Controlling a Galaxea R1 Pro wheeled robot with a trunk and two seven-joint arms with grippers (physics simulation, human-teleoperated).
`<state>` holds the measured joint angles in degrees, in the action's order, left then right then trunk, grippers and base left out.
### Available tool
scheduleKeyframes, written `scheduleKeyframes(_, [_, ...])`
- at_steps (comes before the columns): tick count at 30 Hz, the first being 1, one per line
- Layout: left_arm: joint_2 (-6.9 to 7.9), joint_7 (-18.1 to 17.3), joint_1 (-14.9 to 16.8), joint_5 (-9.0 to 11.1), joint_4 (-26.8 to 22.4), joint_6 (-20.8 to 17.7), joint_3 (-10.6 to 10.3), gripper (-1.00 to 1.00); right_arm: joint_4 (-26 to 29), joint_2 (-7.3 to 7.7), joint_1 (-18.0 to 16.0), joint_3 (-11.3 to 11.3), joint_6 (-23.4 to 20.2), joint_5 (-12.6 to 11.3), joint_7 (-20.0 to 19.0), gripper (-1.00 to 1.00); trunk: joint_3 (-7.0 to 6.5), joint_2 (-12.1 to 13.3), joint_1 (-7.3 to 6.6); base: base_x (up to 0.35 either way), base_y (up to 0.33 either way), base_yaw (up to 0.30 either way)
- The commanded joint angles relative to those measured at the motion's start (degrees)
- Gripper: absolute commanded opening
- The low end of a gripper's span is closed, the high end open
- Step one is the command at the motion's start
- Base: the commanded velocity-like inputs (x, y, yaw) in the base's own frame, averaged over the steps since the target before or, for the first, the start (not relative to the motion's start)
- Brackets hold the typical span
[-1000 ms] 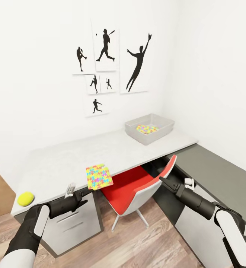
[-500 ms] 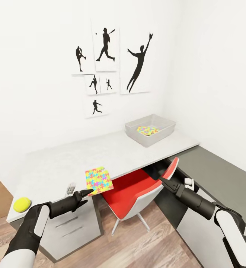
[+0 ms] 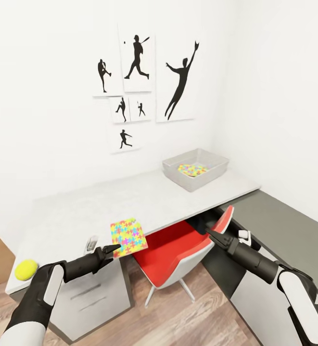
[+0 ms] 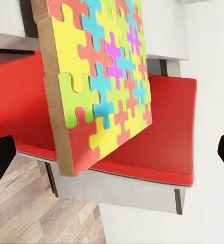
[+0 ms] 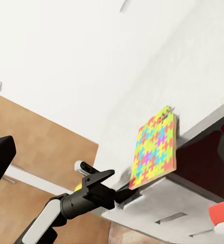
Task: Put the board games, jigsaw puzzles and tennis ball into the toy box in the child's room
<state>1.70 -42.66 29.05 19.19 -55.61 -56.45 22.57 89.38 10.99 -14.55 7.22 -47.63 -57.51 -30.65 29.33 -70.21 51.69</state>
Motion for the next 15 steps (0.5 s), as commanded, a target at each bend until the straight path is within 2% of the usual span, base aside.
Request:
scheduleKeyframes(1, [-0.02,-0.3,0.0,-0.2,0.0,-0.2,0.1,1.00,0.0,-0.01,0.0,0.1,-0.3,-0.1,-0.1,1.00,0.06,0.0,0.01,0.087,0.031,0.000])
scheduleKeyframes(15, [0.11,-0.3,0.0,-0.1,0.0,-0.2,0.1,1.00,0.0,-0.01,0.0,0.1,-0.3,-0.1,-0.1,1.00,0.06,0.0,0.01,0.018,0.006,0.000])
